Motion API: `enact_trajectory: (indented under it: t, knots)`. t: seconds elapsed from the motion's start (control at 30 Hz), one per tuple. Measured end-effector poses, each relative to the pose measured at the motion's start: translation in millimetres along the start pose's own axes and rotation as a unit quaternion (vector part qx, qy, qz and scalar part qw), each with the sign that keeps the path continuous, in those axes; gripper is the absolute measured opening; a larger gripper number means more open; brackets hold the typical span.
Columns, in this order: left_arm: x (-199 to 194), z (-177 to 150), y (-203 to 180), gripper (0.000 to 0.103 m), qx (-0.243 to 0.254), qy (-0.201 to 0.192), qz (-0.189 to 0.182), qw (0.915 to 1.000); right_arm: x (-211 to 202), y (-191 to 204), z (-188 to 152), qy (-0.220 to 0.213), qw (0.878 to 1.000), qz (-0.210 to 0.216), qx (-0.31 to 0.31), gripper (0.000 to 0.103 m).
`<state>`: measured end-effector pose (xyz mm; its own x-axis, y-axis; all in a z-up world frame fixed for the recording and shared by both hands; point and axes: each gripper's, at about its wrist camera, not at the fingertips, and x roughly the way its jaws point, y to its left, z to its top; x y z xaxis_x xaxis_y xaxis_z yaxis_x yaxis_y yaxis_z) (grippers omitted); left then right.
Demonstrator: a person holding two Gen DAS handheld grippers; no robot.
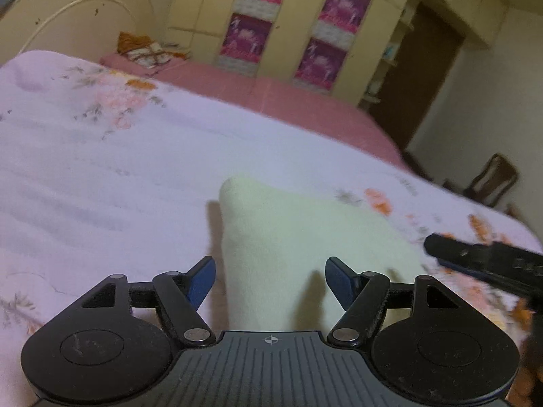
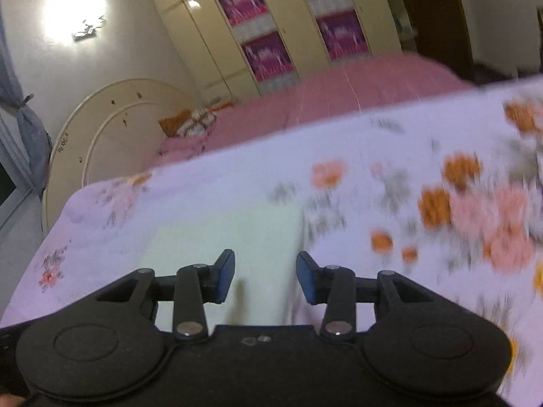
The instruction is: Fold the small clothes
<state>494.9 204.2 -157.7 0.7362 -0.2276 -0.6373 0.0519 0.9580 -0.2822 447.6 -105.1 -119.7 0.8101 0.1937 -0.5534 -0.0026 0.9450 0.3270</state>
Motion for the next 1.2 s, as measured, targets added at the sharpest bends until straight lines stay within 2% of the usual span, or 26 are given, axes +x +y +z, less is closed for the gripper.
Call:
enact_trajectory:
  t: [0.1, 0.13, 0.2, 0.37, 0.43, 0.5, 0.63, 0.9, 1.0, 1.1, 1.2]
  knots:
    - [24, -3, -2, 0.072, -0.011, 0.022, 0.012, 0.9996, 22, 12, -2, 0.017, 1.0, 0.005, -0.026, 0.038]
    - [27, -3, -1, 0.078, -0.014, 0.021, 0.012, 0.9996, 32, 12, -5, 0.034, 0.999, 0.0, -0.03, 0.036]
    - [28, -5, -3, 0.081, -0.01, 0.017, 0.023, 0.9996, 54, 7, -13, 0.073, 0.996, -0.027, -0.036, 0.033]
    - [18, -7, -5, 0.081, -0.003, 0.016, 0.03, 0.9994, 55, 9, -10, 0.076, 0.995, -0.032, -0.055, 0.031]
    - [7, -8, -9, 0.081, 0.007, 0.009, 0.028, 0.9995, 46, 12, -9, 0.07, 0.996, -0.029, -0.049, 0.032]
    - [-6, -14, -11, 0.081, 0.024, 0.006, 0.025, 0.9994, 29, 14, -9, 0.056, 0.997, -0.014, -0.044, 0.036]
    - [-28, -28, -9, 0.081, 0.032, 0.003, 0.022, 0.9992, 8, 29, -14, 0.05, 0.996, -0.009, -0.072, 0.037]
    - [-31, -51, -15, 0.081, 0.034, 0.03, 0.019, 0.9988, -16, 28, -43, 0.063, 0.994, -0.021, -0.083, 0.038]
    - [-34, -60, -18, 0.081, 0.04, 0.04, 0.016, 0.9983, -20, 23, -47, 0.078, 0.995, -0.025, -0.061, 0.038]
    - [-38, -65, -21, 0.081, 0.053, 0.042, 0.014, 0.9976, -33, 24, -52, 0.068, 0.995, -0.032, -0.062, 0.039]
    - [-38, -67, -22, 0.081, 0.052, 0.045, 0.013, 0.9975, -32, 22, -64, 0.095, 0.993, -0.04, -0.063, 0.039]
